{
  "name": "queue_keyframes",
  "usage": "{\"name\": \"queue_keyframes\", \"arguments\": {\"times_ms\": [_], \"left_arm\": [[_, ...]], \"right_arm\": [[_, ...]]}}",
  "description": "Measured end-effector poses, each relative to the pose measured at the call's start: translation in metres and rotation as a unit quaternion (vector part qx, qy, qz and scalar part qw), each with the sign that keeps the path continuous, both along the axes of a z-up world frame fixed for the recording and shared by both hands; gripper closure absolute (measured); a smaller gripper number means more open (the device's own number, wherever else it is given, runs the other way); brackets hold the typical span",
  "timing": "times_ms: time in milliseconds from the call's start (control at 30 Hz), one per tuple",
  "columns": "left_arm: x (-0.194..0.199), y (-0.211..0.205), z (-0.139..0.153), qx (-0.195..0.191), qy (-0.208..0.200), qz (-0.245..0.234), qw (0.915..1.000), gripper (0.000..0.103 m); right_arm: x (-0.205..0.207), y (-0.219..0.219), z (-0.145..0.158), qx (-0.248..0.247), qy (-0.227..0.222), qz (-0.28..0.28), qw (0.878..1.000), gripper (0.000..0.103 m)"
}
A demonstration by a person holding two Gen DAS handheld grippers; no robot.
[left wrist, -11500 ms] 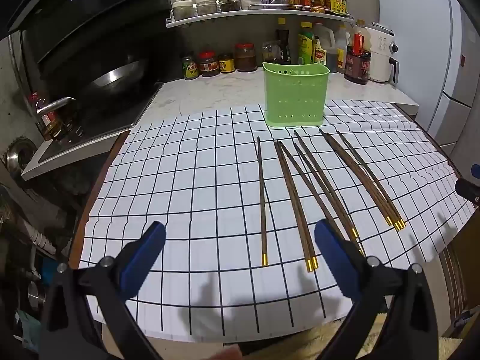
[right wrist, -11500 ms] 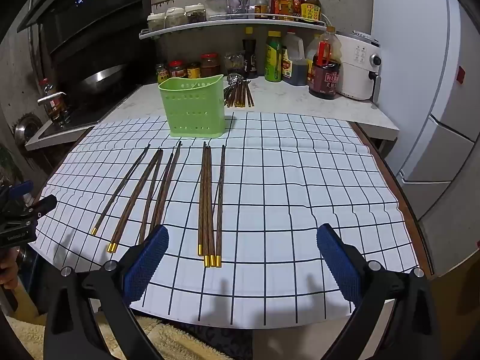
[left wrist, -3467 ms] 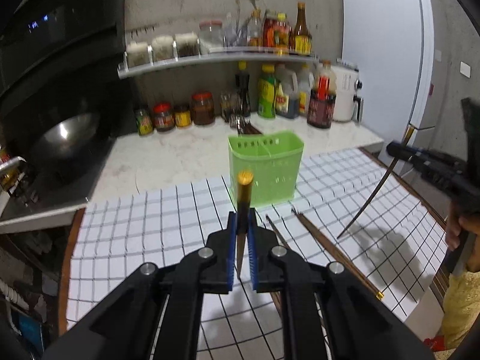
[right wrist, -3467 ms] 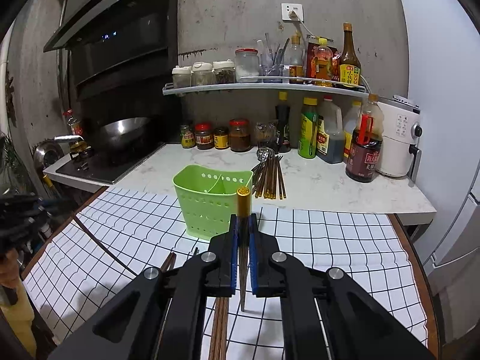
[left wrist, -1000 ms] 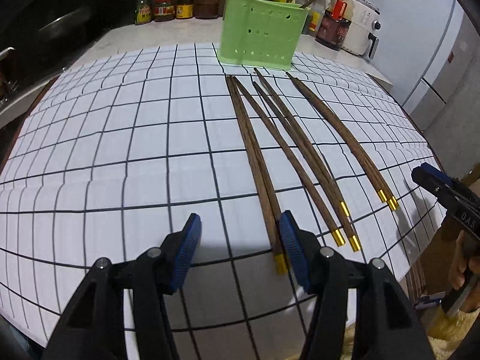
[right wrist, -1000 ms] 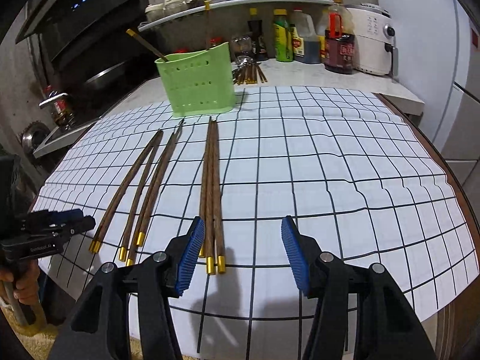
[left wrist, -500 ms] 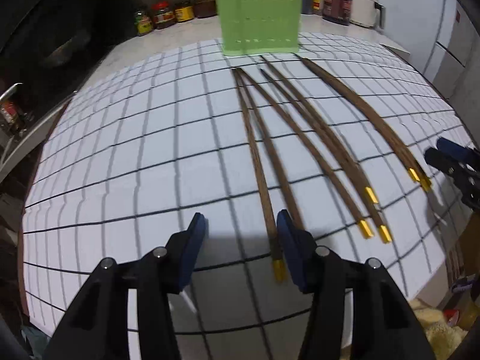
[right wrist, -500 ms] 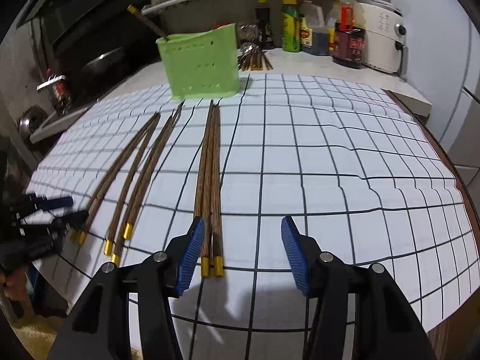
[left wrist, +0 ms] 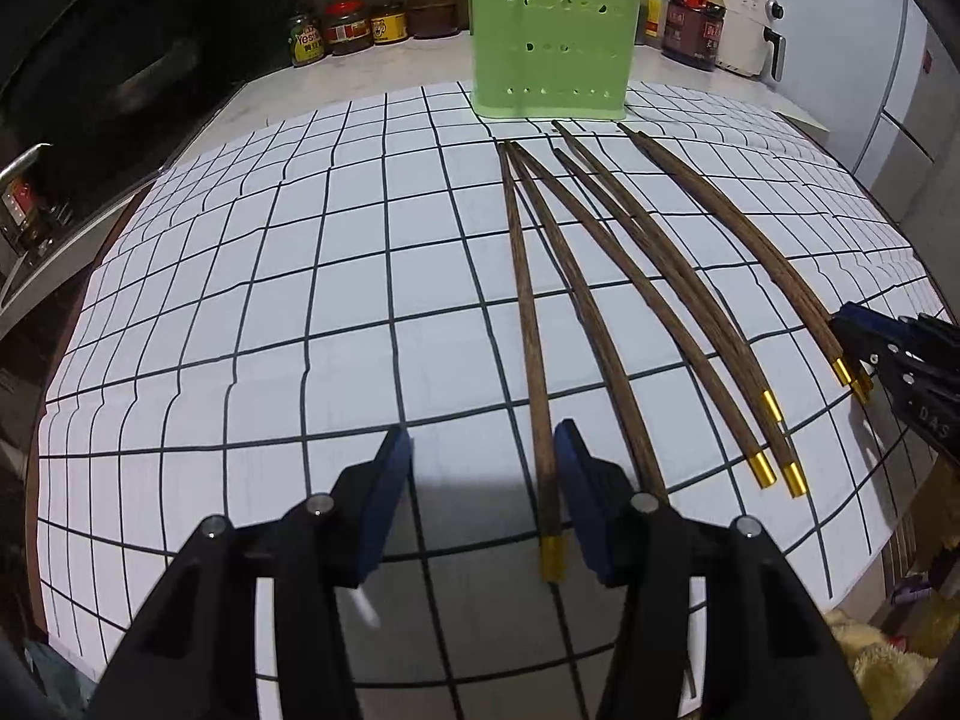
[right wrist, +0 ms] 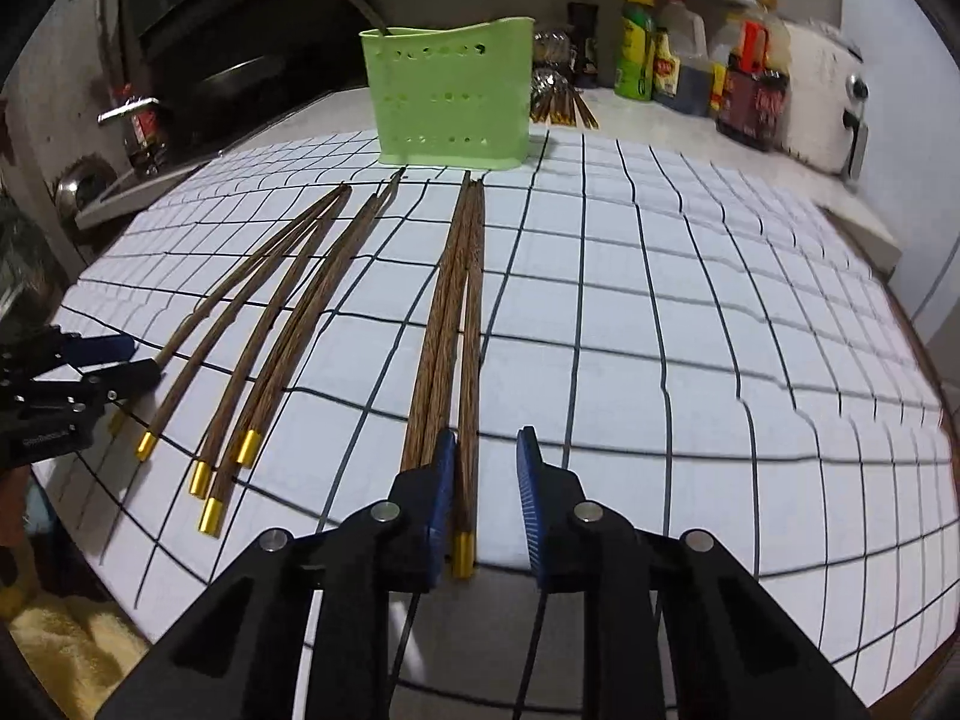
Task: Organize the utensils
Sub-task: 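Lower the left tool onto the next chopstick and close it while the right tool grasps one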
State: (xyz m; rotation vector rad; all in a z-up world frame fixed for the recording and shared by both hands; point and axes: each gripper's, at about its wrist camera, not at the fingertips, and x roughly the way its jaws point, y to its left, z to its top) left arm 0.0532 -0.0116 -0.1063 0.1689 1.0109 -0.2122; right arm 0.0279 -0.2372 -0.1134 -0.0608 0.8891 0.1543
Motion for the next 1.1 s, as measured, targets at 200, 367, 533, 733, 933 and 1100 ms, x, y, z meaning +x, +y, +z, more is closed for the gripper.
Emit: {"name": "queue_keyframes", "arguments": {"times_ms": [200, 367, 533, 733, 933, 1100], "left_arm": [[-0.003, 0.007, 0.000, -0.001, -0.010, 0.009, 0.9999, 0.053], [-0.024, 0.009, -0.001, -0.011, -0.028, -0.027, 0.9992, 0.053], [-0.034, 0.006, -0.002, -0.012, -0.036, -0.033, 0.9987, 0.053], [-0.037, 0.002, -0.001, -0.008, -0.037, -0.028, 0.9989, 0.067], [-0.037, -0.005, -0.001, -0.002, -0.051, -0.034, 0.9981, 0.083], [-0.034, 0.005, -0.001, -0.018, -0.051, -0.020, 0.9983, 0.096]], "right_arm": [[-0.010, -0.025, -0.002, 0.009, -0.010, -0.046, 0.999, 0.096], [-0.022, -0.032, -0.002, 0.019, -0.016, -0.051, 0.998, 0.092], [-0.031, -0.030, -0.004, 0.016, -0.032, -0.045, 0.998, 0.087], [-0.037, -0.028, -0.005, 0.017, -0.044, -0.043, 0.998, 0.086], [-0.041, -0.025, -0.007, 0.009, -0.056, -0.045, 0.997, 0.086], [-0.042, -0.033, -0.006, 0.029, -0.055, -0.060, 0.996, 0.096]]}}
